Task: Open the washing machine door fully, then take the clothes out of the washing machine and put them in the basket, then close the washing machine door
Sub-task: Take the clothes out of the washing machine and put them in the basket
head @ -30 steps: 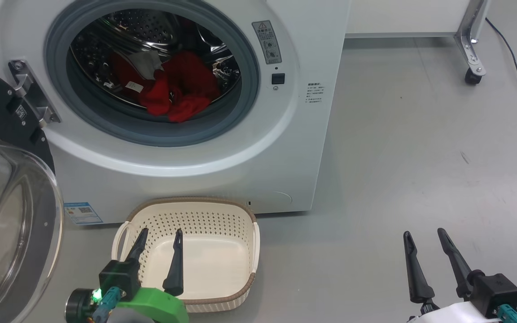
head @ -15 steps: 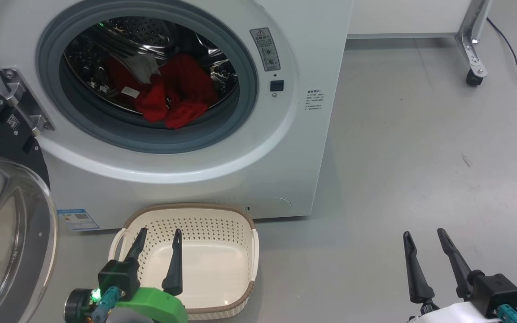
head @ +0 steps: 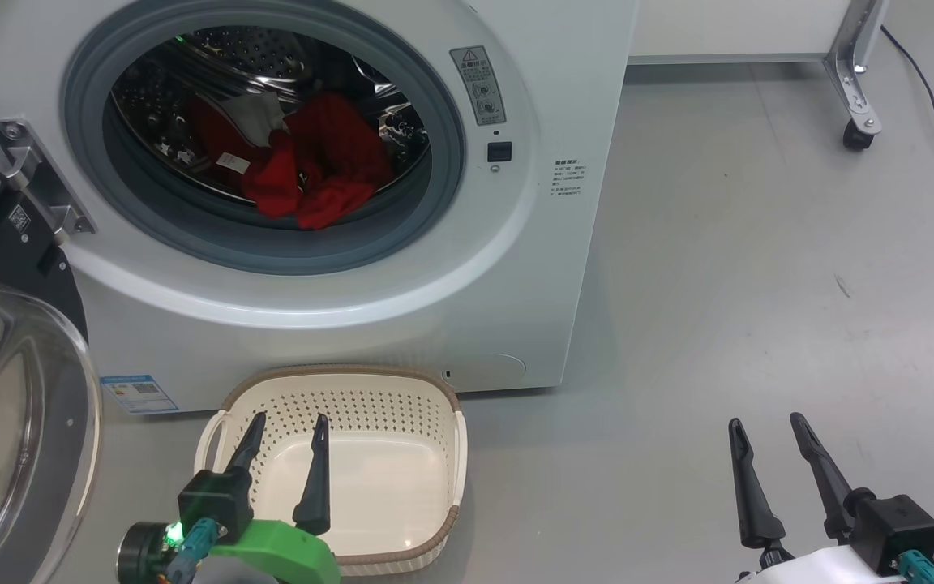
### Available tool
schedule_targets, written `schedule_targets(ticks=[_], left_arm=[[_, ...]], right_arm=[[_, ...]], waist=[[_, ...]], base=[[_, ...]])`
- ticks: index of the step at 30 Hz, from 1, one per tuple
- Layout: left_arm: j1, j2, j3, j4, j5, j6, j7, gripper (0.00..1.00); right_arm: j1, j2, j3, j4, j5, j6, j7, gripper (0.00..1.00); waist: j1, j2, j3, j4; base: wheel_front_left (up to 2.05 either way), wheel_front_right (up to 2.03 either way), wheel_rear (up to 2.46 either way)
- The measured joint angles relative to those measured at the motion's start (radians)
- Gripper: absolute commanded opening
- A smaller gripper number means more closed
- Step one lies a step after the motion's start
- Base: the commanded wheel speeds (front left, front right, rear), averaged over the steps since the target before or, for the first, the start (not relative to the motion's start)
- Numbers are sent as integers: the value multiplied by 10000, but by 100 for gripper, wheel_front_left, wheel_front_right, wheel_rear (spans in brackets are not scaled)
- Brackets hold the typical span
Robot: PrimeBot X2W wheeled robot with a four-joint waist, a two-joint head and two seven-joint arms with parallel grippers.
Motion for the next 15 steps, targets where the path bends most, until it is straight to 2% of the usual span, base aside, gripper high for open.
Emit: schedule_targets(ticks=[15], left_arm=[[-193,6,-255,17,0,36,134,100]], right_arm=[[-22,0,-38,-121,-2,17,0,100]], waist=[[0,0,342,42]], base=[[0,0,0]])
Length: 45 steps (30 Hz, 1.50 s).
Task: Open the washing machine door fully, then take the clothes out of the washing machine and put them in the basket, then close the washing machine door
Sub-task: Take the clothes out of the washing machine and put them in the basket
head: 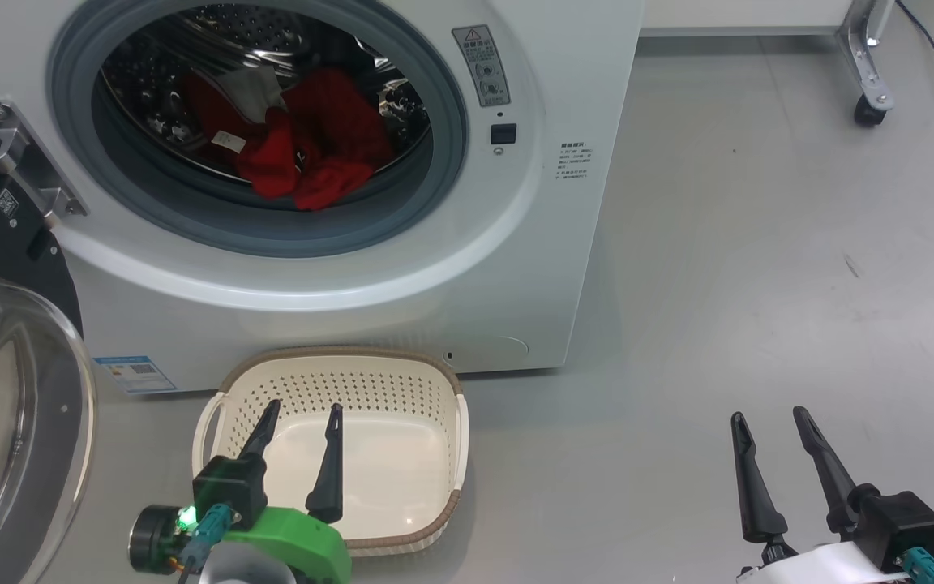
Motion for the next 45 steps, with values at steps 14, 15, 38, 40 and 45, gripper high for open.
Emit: schedule_targets(ticks=[14,15,38,40,45], left_arm=[[-1316,-4,-433,0,-462,31,355,100],[-1469,-6,-416,27,-548,31,416,100],[-6476,880,865,1509,-1513,-502,3590,100],[-6883,1053,966,1638,-1613,-518,3958,100],[-8019,1570,1310,1802,-1670,-581,4623,100]], right_arm=[[-565,-10,153,-257,-54,332,0,100],[-632,-12,174,-259,-54,359,0,100],[-2784,-48,869,-161,263,694,-2,100],[-2908,-54,963,-121,391,696,-2,100],[-3147,-56,1202,-59,755,704,-2,100]], waist=[[1,0,1486,58],[1,0,1619,53],[2,0,4340,-1231],[2,0,4473,-1384],[2,0,4782,-1739]], base=[[0,0,0],[0,0,0],[0,0,0],[0,0,0],[0,0,0]])
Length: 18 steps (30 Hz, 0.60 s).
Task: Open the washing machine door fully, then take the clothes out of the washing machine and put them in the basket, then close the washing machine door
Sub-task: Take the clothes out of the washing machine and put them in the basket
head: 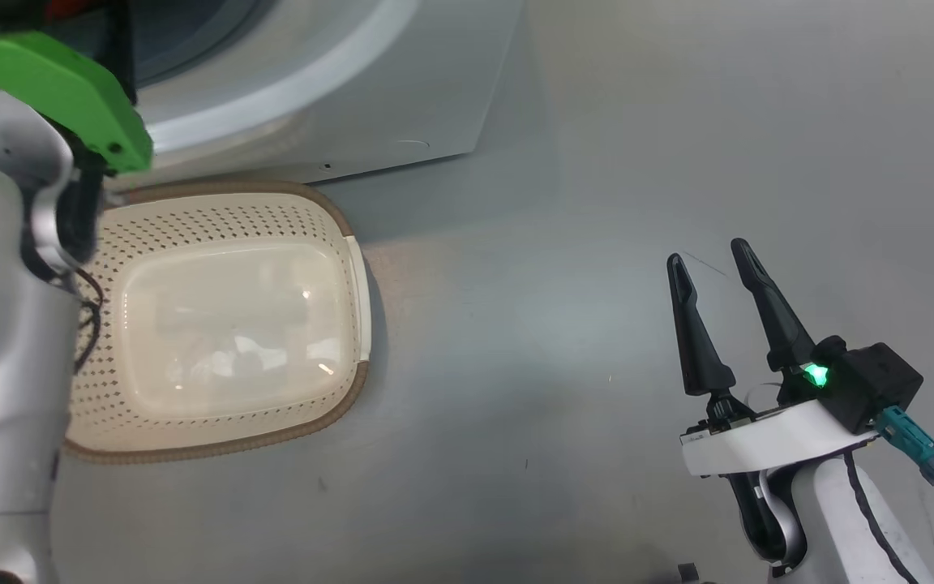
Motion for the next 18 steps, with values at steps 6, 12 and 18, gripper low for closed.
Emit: schedule_targets(ticks=[6,12,18], left_arm=[[-1039,531,171,222,33,0,606,100],[-1782,794,328,500,36,0,976,100],[-2109,1168,431,955,184,25,1356,100]], right_arm=[[-248,-2,326,117,251,4,0,100],[-520,-2,585,163,568,31,0,100],[-814,-2,803,207,754,82,0,100]], waist=[[0,0,339,-415],[-1,0,678,-807],[-1,0,1001,-1177]], base=[[0,0,0],[0,0,0],[0,0,0]])
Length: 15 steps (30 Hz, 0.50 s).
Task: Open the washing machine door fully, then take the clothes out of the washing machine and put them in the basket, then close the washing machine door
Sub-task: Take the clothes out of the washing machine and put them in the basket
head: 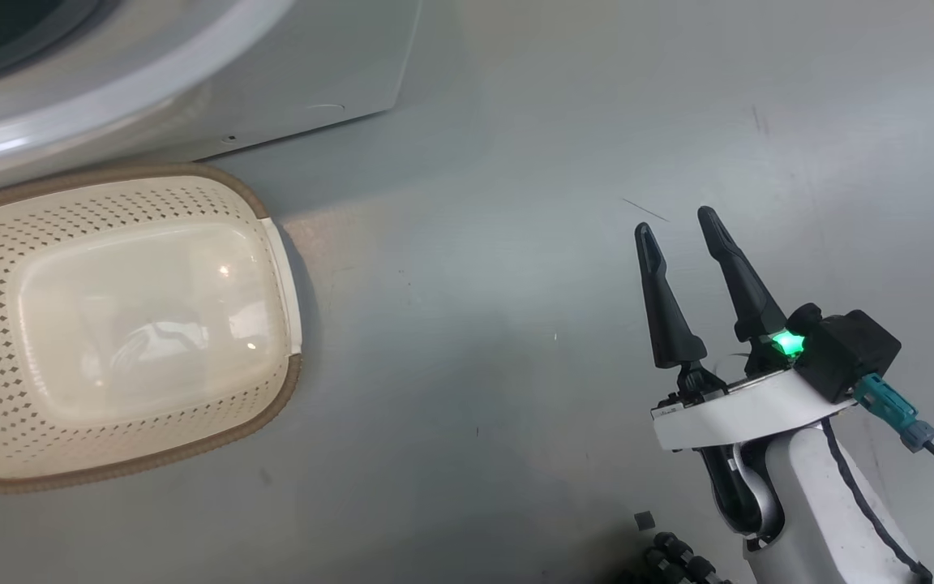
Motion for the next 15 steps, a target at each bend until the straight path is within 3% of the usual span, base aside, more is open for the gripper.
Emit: schedule_targets(ticks=[14,15], left_arm=[[-245,245,173,936,88,301,198,100],[-267,253,203,978,94,336,198,88]], right_arm=[[-354,4,67,104,353,2,0,100],[-354,2,65,117,380,2,0,100]], waist=[[0,0,446,-574],[-1,0,452,-587]], base=[[0,0,0],[0,0,0]])
